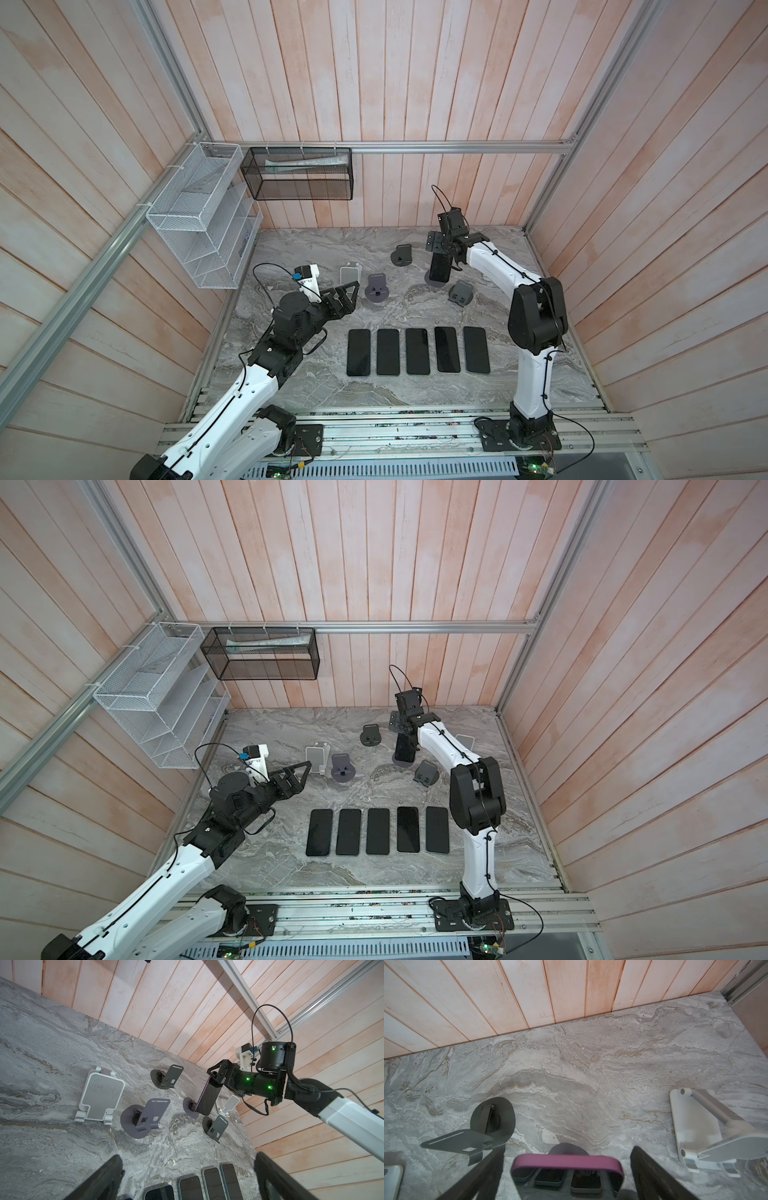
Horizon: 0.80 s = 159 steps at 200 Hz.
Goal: Remove the phone from the phone stand
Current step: 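Close the right gripper on the top edge of the pink-edged phone, then lift the pink-edged phone off its dark stand toward the robot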
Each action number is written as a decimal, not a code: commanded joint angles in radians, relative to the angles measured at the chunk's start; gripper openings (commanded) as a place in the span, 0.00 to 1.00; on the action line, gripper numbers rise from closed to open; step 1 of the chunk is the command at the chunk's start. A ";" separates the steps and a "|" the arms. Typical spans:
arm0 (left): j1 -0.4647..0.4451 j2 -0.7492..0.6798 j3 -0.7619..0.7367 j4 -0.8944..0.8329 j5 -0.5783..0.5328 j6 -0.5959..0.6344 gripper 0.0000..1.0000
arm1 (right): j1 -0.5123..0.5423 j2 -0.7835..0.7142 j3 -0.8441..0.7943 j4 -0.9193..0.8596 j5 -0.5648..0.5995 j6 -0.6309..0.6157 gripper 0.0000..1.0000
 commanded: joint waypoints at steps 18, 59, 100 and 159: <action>0.007 -0.006 0.037 0.014 0.007 0.018 1.00 | -0.009 0.027 -0.012 0.010 0.004 0.032 0.90; 0.008 -0.006 0.033 0.021 0.007 0.019 1.00 | -0.008 0.019 -0.055 0.073 -0.007 0.034 0.81; 0.008 0.000 0.031 0.023 0.006 0.023 1.00 | -0.010 0.027 -0.049 0.061 0.011 0.033 0.76; 0.008 0.004 0.048 0.013 0.000 0.035 1.00 | -0.004 -0.051 -0.092 0.099 -0.040 0.006 0.63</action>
